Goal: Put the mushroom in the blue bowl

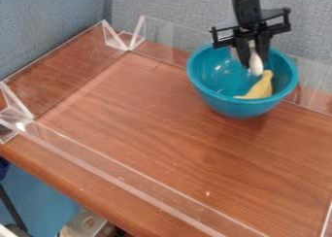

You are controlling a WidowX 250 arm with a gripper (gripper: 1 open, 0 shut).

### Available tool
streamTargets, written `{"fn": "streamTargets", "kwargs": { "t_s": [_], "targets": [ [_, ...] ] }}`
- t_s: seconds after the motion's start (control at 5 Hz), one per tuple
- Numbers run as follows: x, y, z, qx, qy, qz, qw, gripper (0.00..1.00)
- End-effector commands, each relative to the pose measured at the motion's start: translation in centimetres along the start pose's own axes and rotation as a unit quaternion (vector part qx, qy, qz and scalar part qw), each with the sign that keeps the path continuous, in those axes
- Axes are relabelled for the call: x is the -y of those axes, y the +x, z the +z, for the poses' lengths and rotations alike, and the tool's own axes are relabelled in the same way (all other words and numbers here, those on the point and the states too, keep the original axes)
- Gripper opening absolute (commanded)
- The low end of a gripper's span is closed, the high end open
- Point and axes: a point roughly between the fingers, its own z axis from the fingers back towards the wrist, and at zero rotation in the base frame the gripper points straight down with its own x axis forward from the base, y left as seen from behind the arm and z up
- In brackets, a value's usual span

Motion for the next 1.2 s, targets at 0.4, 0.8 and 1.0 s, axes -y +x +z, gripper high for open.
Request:
{"fn": "streamTargets", "kwargs": {
  "t_s": [0.4,0.8,1.0],
  "targets": [
    [0.5,0.2,0.5,0.022,-0.012,0.001,0.9997,1.00],
    [0.6,0.3,1.4,0.031,-0.026,0.012,0.9991,1.00],
    [0.7,0.3,2.0,0.036,-0.033,0.015,0.9987,1.00]
  ]
}}
